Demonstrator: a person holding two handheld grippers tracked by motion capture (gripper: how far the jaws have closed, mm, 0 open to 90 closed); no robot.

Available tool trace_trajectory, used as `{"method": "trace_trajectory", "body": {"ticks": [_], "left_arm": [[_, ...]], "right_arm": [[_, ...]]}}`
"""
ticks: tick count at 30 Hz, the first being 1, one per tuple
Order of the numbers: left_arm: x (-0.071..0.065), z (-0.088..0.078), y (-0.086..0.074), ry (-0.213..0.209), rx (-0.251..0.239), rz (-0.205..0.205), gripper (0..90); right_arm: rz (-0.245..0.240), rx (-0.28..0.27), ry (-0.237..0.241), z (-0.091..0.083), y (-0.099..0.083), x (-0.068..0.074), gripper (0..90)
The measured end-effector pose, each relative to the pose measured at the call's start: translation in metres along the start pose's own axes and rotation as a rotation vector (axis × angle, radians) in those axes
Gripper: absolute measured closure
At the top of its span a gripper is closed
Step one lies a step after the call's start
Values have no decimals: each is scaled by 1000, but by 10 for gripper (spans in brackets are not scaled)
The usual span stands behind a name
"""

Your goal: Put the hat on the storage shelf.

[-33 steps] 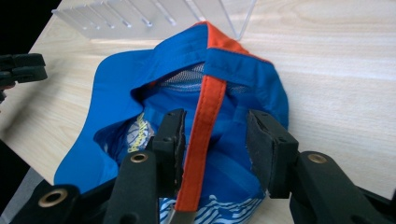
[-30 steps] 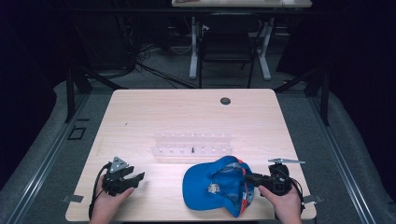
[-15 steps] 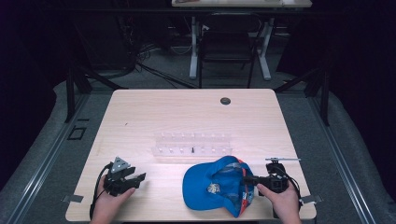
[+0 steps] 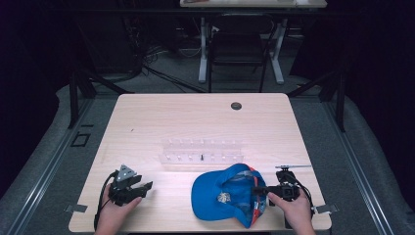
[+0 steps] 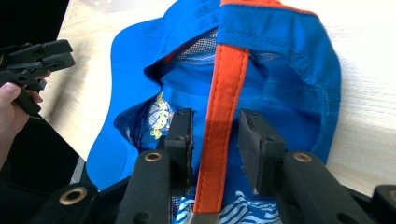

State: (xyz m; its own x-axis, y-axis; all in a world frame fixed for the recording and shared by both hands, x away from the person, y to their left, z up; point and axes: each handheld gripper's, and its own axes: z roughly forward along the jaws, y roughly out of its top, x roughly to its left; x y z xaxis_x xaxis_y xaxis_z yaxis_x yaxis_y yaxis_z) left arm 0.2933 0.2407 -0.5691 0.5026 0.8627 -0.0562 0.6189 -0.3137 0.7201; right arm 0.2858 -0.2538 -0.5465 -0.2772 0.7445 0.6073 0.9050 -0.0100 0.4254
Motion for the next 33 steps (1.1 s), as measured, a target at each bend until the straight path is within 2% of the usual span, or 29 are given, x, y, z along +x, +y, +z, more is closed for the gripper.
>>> {"method": "trace_trajectory", "body": {"ticks": [4, 8, 15, 20, 21, 23, 24, 33], "left_arm": [[0, 0, 0, 1, 1, 0, 460], [0, 0, 0, 6, -1, 2, 460], [0, 0, 0, 7, 2, 2, 460], [0, 0, 0, 7, 0, 1, 460], [0, 0, 0, 7, 1, 2, 461], [0, -1, 0, 8, 1, 3, 461], [0, -1, 0, 8, 1, 3, 461], [0, -1, 0, 9, -3, 4, 461]], "right_arm": [[-5, 14, 12, -2, 0, 0, 694], [7, 2, 40, -7, 0, -2, 750], [20, 3, 40, -9, 0, -2, 767], [11, 13, 49, -12, 1, -2, 767], [29, 2, 43, -12, 1, -1, 768], [25, 4, 49, -14, 2, -1, 771], [38, 1, 46, -14, 2, -1, 773], [28, 39, -6, -14, 7, 6, 783]]}}
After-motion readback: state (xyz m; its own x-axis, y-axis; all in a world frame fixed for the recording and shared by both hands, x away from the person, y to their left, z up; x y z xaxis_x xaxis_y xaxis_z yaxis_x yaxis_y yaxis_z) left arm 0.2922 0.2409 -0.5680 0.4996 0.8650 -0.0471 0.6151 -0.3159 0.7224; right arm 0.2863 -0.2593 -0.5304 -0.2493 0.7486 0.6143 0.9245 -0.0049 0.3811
